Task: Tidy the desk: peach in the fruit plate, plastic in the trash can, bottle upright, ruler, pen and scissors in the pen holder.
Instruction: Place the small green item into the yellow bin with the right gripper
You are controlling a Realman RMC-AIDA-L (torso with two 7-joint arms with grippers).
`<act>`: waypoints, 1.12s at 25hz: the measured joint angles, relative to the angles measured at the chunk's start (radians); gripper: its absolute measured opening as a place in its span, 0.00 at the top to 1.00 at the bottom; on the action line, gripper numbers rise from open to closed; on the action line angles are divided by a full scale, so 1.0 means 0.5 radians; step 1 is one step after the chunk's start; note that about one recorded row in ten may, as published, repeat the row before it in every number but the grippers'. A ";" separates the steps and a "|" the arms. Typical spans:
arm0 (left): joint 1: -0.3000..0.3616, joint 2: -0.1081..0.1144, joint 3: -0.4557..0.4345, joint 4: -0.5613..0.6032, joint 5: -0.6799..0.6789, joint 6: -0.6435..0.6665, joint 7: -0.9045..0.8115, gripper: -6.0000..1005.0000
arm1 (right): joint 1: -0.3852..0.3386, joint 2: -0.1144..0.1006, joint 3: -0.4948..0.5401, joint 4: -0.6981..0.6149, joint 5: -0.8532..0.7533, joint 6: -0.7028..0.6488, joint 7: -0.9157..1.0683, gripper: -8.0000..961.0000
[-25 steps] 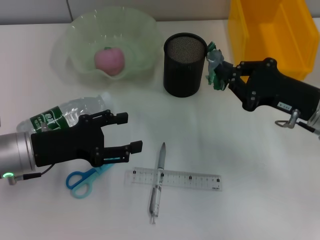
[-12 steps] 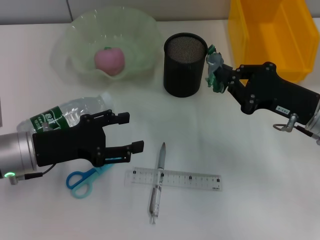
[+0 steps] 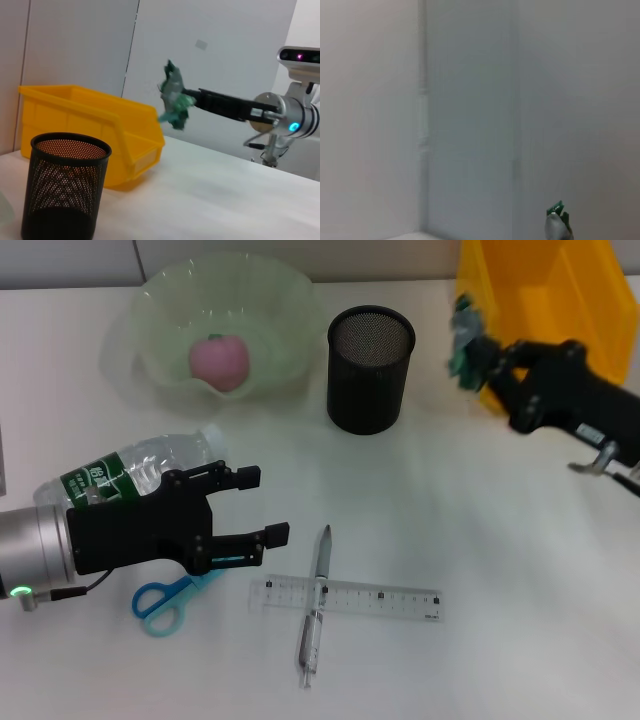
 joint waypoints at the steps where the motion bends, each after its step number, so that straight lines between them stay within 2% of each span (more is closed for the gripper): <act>1: 0.000 -0.001 0.000 0.000 0.000 0.000 0.000 0.23 | 0.001 0.001 0.077 0.016 0.000 0.019 -0.012 0.97; 3: 0.000 -0.002 0.000 0.000 0.000 0.000 0.000 0.23 | 0.005 0.002 0.231 0.046 0.002 0.074 -0.036 0.97; 4: 0.000 -0.003 0.000 0.000 0.000 0.000 0.000 0.23 | 0.011 0.002 0.373 0.081 0.025 0.141 -0.084 0.97; 8: -0.001 -0.005 0.000 0.000 0.000 0.002 -0.001 0.23 | 0.014 0.002 0.465 0.135 0.125 0.214 -0.197 0.96; 17: -0.003 -0.005 0.000 0.017 -0.001 0.025 -0.020 0.23 | 0.090 0.003 0.522 0.213 0.356 0.534 -0.363 0.96; 28: -0.003 -0.004 0.000 0.022 -0.007 0.025 -0.024 0.23 | 0.130 0.001 0.504 0.235 0.370 0.590 -0.409 0.95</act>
